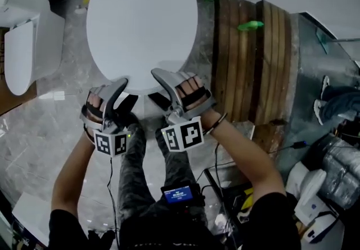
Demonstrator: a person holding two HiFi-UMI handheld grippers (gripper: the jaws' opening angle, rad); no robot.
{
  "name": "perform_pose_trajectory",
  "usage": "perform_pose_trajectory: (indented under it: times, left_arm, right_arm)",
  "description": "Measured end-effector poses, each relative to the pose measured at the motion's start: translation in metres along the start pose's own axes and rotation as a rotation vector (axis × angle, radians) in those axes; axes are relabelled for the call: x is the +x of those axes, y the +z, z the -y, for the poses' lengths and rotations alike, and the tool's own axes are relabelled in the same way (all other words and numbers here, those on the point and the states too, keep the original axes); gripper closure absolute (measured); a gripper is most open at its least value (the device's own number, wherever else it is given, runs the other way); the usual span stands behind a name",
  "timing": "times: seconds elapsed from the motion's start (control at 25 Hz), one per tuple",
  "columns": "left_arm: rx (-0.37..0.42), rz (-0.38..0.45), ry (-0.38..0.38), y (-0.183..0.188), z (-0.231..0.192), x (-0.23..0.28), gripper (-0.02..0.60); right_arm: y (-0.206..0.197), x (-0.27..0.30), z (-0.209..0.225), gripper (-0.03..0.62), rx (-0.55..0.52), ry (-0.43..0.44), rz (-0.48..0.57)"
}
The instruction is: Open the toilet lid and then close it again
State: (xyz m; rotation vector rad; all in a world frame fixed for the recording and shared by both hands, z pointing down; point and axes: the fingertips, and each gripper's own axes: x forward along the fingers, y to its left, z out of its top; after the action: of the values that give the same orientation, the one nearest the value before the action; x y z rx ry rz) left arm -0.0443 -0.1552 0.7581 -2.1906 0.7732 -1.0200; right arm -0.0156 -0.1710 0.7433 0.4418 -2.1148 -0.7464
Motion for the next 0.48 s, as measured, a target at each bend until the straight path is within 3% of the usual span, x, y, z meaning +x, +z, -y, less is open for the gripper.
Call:
perform_pose_trajectory:
  times: [0.12,0.2,0.28,0.44,0.48]
  left_arm:
    - [-0.029,-0.013,0.08,0.019,-0.056,-0.007,0.256]
    - [-0.024,-0.022,0.093,0.031,-0.087,-0.009,0.265]
    - [-0.029,-0.035,0.074,0.04,-0.112,-0.011,0.315]
    - [-0.091,-0.082,-0.021,0.051,-0.153,-0.013,0.314]
    - [-0.11,-0.092,-0.043,0.053,-0.162,-0.013,0.314]
  right_arm:
    - [0.022,-0.022,0.046,0.212,0.014,-0.034,0.038]
    - [0.031,-0.033,0.076,0.212,0.029,-0.058,0.048]
    - [0.039,-0.04,0.104,0.214,0.051,-0.07,0.047]
    - [0.046,-0.048,0.139,0.224,0.192,-0.016,0.034]
    - [0.047,-0.05,0.146,0.254,0.242,-0.001,0.032]
